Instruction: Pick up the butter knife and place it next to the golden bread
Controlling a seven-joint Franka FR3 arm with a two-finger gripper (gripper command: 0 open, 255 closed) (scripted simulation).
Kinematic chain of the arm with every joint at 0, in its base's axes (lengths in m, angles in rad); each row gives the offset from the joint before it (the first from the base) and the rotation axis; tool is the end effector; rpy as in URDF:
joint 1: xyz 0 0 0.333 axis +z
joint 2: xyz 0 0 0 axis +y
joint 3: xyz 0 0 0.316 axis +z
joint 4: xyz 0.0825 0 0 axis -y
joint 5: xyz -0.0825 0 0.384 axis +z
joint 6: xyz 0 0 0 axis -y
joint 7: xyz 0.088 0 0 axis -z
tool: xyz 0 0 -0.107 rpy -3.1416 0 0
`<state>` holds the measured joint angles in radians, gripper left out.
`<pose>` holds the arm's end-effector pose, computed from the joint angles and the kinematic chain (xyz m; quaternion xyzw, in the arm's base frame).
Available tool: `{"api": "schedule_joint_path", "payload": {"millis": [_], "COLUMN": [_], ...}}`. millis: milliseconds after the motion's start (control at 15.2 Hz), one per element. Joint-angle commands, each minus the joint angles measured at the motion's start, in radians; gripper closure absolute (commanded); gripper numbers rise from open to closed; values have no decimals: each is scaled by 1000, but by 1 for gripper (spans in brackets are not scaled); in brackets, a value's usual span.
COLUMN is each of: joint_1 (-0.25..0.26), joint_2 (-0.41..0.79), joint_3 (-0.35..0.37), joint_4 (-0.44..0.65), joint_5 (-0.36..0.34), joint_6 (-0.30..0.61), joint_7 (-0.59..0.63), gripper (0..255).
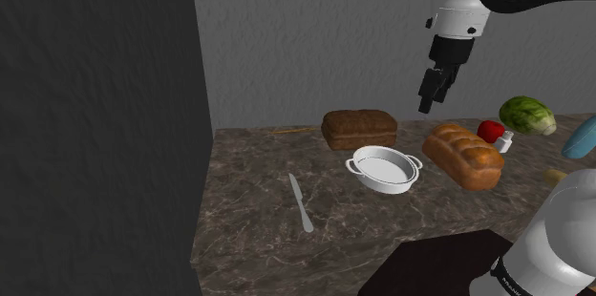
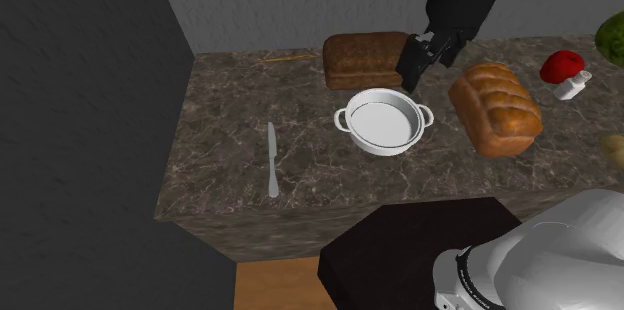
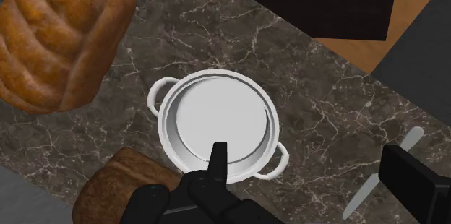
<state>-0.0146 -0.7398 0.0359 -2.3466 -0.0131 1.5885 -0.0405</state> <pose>0.3207 0.0085 0.5819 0.9994 0.0263 -0.0096 0.0185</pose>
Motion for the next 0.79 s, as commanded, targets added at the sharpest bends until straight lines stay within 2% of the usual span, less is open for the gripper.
{"api": "schedule_joint_path", "payload": {"millis": [0,330,726], "joint_1": [0,8,12], "joint_2": [0,66,201], "joint_3": [0,85,188], "joint_4": [0,-69,-100], "joint_5": [0,60,114], "joint_6": [0,136,310], "joint_7": [0,148,321], "gripper": [0,0,0]}}
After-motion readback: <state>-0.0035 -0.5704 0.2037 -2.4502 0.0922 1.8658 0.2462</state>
